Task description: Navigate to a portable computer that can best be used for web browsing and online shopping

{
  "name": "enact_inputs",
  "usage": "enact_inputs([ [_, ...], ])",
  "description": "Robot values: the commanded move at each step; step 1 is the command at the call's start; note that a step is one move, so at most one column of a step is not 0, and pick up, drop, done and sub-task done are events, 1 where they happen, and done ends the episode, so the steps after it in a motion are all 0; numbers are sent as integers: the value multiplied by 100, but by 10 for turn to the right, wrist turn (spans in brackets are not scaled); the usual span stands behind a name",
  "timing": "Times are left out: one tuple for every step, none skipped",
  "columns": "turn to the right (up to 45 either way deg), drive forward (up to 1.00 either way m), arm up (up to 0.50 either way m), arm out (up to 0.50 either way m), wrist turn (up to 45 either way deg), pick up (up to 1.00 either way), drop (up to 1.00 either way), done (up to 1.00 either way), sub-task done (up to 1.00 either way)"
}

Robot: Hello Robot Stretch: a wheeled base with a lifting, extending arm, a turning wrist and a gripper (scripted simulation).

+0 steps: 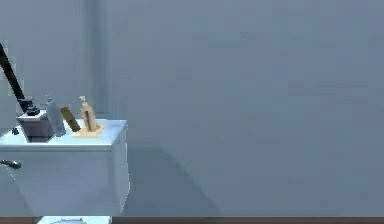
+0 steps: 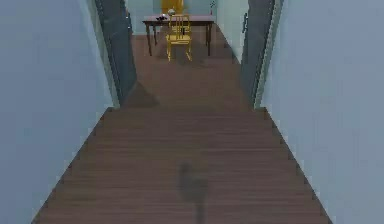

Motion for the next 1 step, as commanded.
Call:
enact_inputs([
  [450, 0, 0, 0, 0, 0, 0, 0, 0],
])
